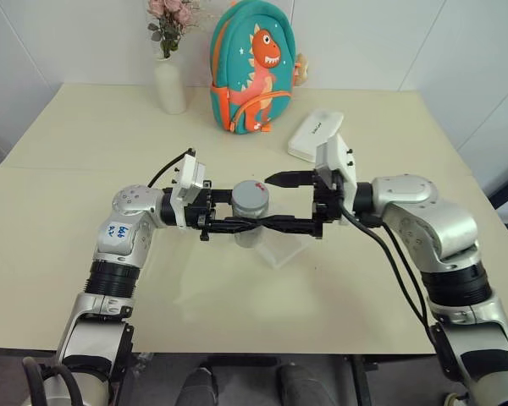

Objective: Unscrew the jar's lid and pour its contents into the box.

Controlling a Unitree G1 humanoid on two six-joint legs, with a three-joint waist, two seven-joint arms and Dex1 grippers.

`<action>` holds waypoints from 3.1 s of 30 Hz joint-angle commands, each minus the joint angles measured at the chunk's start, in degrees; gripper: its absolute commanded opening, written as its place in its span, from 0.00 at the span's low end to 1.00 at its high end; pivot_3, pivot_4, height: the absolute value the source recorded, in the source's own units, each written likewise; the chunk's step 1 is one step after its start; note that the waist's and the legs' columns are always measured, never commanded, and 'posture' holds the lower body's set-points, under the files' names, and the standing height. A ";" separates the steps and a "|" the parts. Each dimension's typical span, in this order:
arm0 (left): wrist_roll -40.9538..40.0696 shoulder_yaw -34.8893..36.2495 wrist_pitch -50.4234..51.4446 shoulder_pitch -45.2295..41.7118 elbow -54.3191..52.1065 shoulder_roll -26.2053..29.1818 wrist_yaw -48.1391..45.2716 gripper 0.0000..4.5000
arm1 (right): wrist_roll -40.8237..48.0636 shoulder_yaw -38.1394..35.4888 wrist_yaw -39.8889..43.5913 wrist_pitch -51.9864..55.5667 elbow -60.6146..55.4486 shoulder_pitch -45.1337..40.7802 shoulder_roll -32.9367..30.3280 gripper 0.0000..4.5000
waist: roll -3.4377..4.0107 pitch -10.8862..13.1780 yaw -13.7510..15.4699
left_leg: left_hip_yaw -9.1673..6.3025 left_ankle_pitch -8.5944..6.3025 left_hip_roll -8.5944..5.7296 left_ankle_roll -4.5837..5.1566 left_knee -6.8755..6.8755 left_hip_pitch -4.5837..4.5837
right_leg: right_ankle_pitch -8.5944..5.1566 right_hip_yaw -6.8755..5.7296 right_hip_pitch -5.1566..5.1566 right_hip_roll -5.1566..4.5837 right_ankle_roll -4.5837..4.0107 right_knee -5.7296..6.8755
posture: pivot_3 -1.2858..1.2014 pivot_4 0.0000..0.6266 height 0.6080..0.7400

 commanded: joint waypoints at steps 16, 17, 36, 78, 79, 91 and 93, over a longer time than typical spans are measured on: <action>0.38 -1.00 -3.27 -2.67 2.91 -3.00 -1.10 0.46 | 1.81 1.35 -2.56 -0.33 -0.09 -6.00 9.57 1.00 | 0.01 0.00 -0.28 | -0.02 0.00 0.01 0.00 0.01 0.00 | 0.00 -0.02 0.00 0.01 0.00 0.04 | 0.52 0.24 1.00; 0.45 -1.09 -3.42 -2.69 2.94 -3.11 -1.04 0.46 | 1.67 1.62 -2.68 -0.38 0.12 -6.22 10.13 1.00 | 0.01 0.00 -0.28 | -0.02 0.00 0.01 0.00 0.01 0.00 | 0.00 -0.02 0.00 0.01 0.00 0.04 | 0.52 0.24 1.00; -0.03 -1.13 -3.34 -2.04 1.06 -2.94 -1.19 0.46 | -4.06 1.98 -2.82 -4.21 5.50 -7.30 11.15 1.00 | 0.01 0.00 -0.31 | -0.04 0.00 0.01 0.00 0.02 0.00 | 0.00 -0.04 0.00 0.01 0.00 0.06 | 0.52 0.24 1.00; 0.68 -0.35 -4.27 -2.13 3.83 -1.45 -1.18 0.46 | 7.96 -4.31 -2.12 7.12 -9.08 -2.37 -0.24 1.00 | 0.01 0.01 -0.14 | -0.04 0.00 0.01 0.00 0.03 -0.01 | 0.00 -0.03 0.00 0.00 0.00 0.05 | 0.52 0.24 1.00; 0.77 -0.37 -4.41 -2.30 4.12 -1.58 -1.25 0.46 | 8.14 -4.31 -2.21 7.07 -8.88 -2.47 0.00 1.00 | 0.01 0.01 -0.13 | -0.04 0.00 0.00 0.00 0.04 -0.02 | 0.00 -0.04 0.00 0.00 0.00 0.05 | 0.52 0.24 1.00; 1.12 -1.16 -5.77 -3.84 5.62 -3.55 -1.42 0.46 | 1.91 1.16 -7.21 2.29 -2.55 -4.74 8.53 1.00 | 0.01 0.01 -0.23 | -0.04 0.00 0.00 0.00 0.04 -0.03 | 0.00 -0.04 -0.01 0.01 0.00 0.05 | 0.52 0.24 1.00; 1.08 -1.17 -5.74 -3.74 5.41 -3.60 -1.37 0.46 | 0.99 1.49 -7.34 1.38 -1.00 -5.50 9.62 1.00 | 0.01 0.00 -0.25 | -0.04 0.00 0.00 0.00 0.04 -0.02 | 0.00 -0.04 -0.01 0.01 0.00 0.06 | 0.52 0.24 1.00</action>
